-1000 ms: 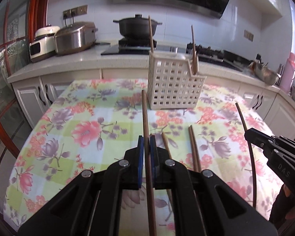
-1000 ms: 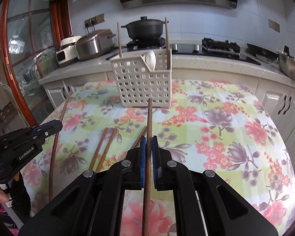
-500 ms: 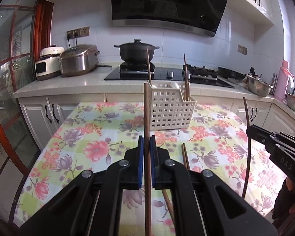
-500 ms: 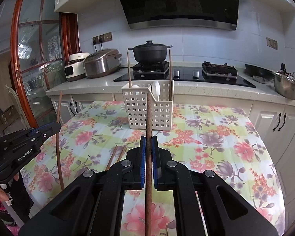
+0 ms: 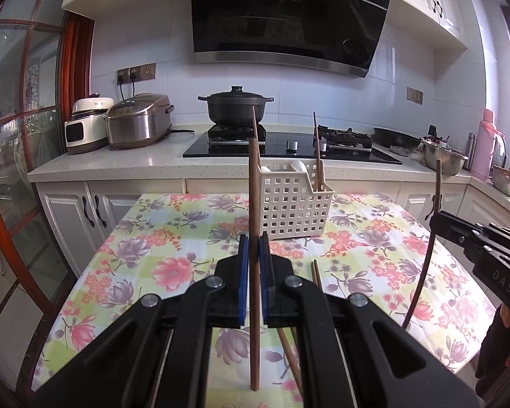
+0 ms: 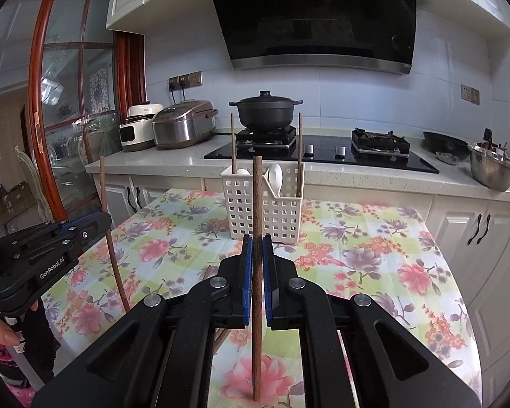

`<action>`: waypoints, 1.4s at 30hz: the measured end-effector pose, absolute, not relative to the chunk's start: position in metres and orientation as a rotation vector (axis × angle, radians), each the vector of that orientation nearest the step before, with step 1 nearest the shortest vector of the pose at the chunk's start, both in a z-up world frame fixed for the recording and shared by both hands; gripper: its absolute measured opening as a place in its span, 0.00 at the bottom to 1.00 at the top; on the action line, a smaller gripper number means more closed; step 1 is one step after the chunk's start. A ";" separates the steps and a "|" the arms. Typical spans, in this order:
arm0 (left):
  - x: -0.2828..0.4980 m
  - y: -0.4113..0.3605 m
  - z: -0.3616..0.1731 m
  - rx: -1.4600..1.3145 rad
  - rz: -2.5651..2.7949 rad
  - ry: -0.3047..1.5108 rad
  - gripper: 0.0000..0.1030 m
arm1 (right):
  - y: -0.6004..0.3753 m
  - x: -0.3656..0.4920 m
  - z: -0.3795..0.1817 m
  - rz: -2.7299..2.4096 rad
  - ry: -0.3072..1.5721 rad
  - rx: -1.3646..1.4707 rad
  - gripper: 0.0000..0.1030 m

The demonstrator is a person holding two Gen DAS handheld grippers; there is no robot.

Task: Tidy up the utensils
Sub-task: 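Lift both held chopsticks upright and carry them above the white caddy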

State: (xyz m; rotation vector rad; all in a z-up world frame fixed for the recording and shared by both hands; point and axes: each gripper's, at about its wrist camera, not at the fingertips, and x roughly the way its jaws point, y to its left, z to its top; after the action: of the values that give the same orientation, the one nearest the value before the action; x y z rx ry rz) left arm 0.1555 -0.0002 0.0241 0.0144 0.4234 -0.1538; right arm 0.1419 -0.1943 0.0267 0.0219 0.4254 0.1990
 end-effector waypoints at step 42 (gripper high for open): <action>0.309 -0.040 0.141 -0.016 -0.190 0.394 0.06 | -0.208 0.303 0.109 0.121 0.321 0.065 0.06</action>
State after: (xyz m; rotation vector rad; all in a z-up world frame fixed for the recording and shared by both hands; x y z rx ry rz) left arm 0.3088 -0.0402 0.1412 -0.0155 0.3940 -0.1897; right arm 0.3034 -0.2081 0.1094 0.0649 0.3214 0.1208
